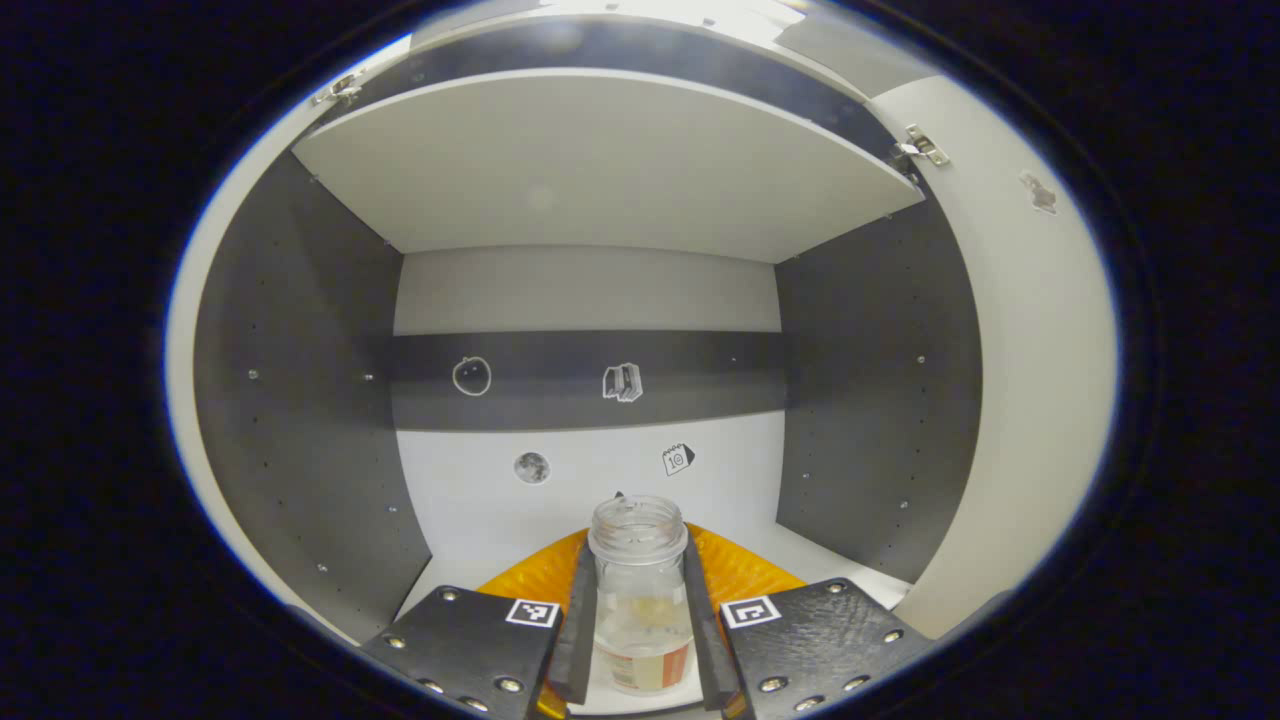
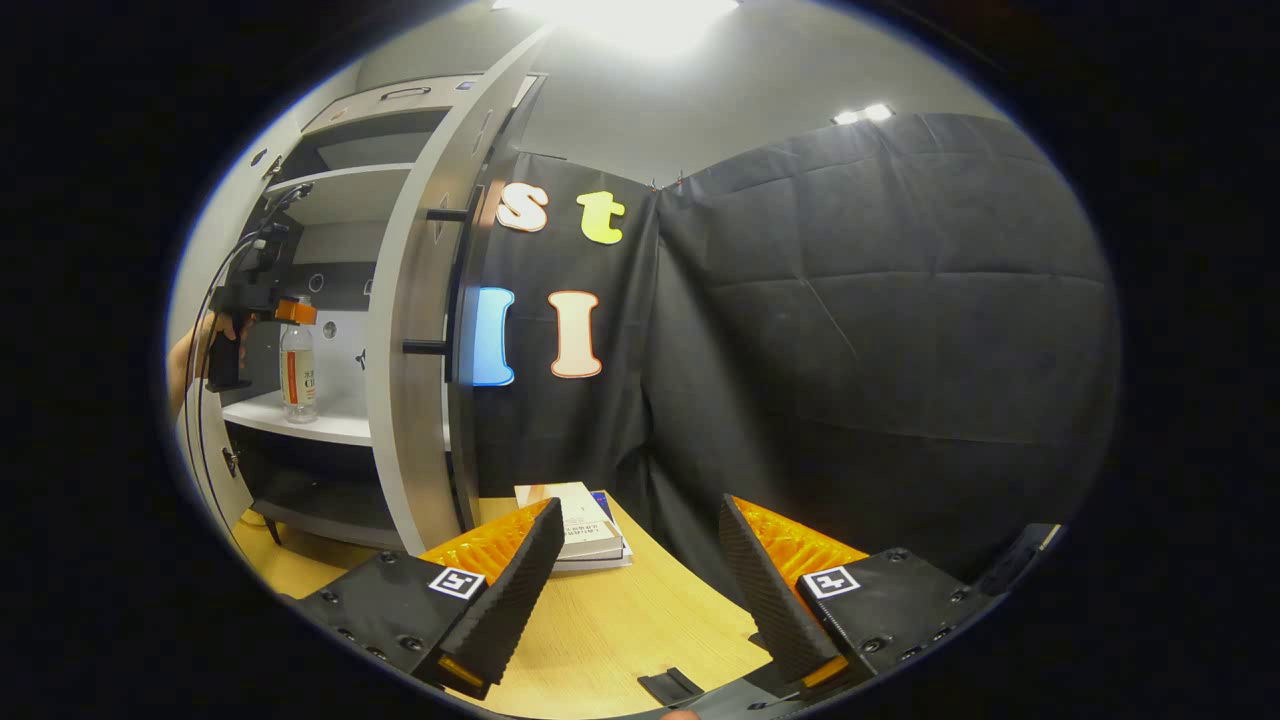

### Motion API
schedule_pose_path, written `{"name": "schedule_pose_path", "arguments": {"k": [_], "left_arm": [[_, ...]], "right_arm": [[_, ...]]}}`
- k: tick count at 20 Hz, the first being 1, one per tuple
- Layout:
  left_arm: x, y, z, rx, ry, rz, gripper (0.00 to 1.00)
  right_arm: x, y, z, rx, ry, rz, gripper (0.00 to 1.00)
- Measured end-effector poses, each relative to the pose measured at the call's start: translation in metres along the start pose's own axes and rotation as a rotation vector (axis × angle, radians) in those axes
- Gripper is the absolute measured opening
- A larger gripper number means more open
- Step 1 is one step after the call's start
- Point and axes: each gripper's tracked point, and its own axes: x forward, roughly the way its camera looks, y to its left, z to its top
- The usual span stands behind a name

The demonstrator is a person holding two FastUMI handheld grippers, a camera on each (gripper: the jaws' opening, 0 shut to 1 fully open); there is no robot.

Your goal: Grasp the bottle in the cabinet with the left hand and place it on the coaster, then close the right door with the right hand and the left door with the left hand.

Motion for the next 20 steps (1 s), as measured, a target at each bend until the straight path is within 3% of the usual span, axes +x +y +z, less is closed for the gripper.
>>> {"name": "schedule_pose_path", "arguments": {"k": [8, 20], "left_arm": [[-0.054, -0.006, 0.010, -0.004, -0.026, 0.045, 0.43], [-0.118, -0.029, -0.010, -0.021, -0.029, 0.083, 0.43]], "right_arm": [[-0.014, -0.018, -0.007, 0.025, 0.005, 0.058, 0.96], [-0.030, -0.042, -0.019, 0.037, 0.020, 0.138, 0.96]]}}
